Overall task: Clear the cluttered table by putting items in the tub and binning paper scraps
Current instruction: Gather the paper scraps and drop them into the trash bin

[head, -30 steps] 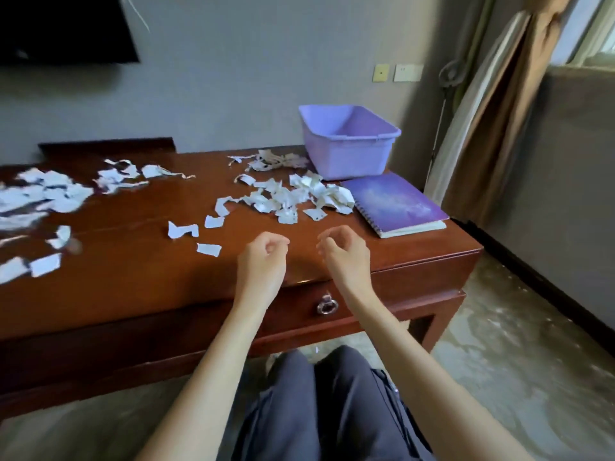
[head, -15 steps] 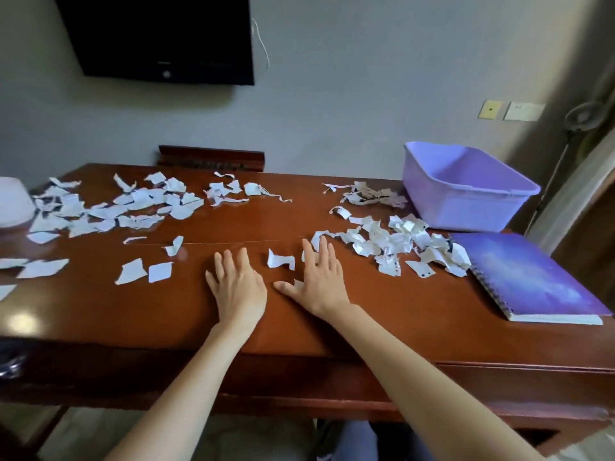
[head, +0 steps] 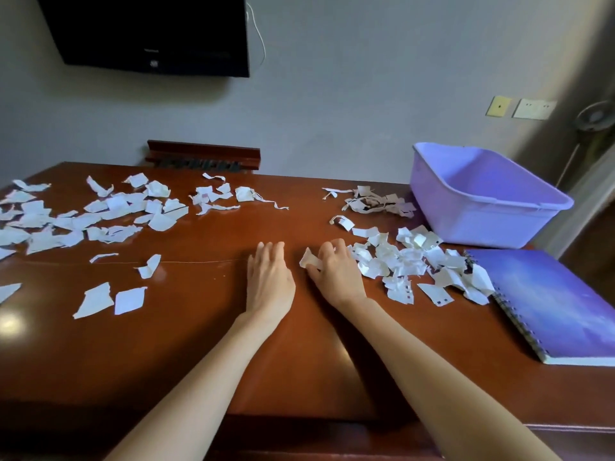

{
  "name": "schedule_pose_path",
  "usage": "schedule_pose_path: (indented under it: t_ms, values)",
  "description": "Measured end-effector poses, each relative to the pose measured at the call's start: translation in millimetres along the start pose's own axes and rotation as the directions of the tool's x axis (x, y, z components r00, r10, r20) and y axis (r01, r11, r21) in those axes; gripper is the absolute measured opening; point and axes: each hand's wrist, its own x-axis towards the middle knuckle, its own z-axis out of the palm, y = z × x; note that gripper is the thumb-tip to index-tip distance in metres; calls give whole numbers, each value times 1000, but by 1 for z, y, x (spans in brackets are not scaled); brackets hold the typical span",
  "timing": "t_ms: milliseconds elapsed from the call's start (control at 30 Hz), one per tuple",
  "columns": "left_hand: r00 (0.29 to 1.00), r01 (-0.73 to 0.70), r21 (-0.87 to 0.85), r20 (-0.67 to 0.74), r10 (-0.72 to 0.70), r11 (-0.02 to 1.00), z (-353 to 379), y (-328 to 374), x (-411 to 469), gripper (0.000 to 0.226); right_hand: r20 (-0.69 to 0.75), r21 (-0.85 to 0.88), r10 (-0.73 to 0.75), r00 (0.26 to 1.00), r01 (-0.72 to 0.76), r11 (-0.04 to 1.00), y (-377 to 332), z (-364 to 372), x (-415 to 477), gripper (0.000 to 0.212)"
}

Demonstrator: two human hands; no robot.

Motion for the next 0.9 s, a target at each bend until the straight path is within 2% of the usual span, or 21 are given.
schedule_pose_path:
  t_ms: [100, 200, 233, 300, 367, 467, 533, 633, 767, 833, 900]
  values:
    - [992, -100, -33, 78, 102, 994, 11, 22, 9, 47, -147, 138, 48, 988, -28, 990, 16, -9, -5, 23]
    - [971, -188, -10, 151, 187, 982, 24, 45, 17, 50, -386, 87, 100, 917, -71, 994, 41, -18, -10, 24]
    - [961, -206, 0, 188, 203, 978, 28, 52, 18, 54, -380, 41, 142, 914, -137, 990, 50, -23, -12, 29]
    - [935, -227, 8, 280, 216, 974, 37, 64, 19, 62, -250, -35, 257, 934, -274, 961, 65, -29, -15, 39]
    - [917, -272, 39, 313, 247, 961, 47, 72, 18, 66, -141, -108, 308, 941, -324, 940, 77, -33, -16, 42]
    - [940, -327, 141, 153, 306, 934, 53, 75, 19, 53, -124, -206, 295, 947, -316, 926, 81, -33, -12, 40]
    - [935, -354, 219, 60, 350, 909, 52, 76, 20, 40, -165, -192, 286, 944, -316, 929, 83, -33, -8, 35]
    - [950, -304, 243, 7, 312, 921, 49, 79, 22, 30, -208, -69, 318, 925, -338, 939, 88, -36, -5, 28]
    - [973, -219, 292, -5, 230, 931, 51, 82, 29, 31, -229, 92, 437, 870, -427, 899, 95, -44, -5, 23]
    - [985, -164, 242, -12, 172, 957, 48, 83, 33, 30, -245, 166, 467, 850, -438, 884, 97, -47, -5, 24]
    - [991, -105, 145, -68, 115, 984, 42, 84, 36, 30, -267, 310, 506, 820, -424, 851, 99, -52, -3, 25]
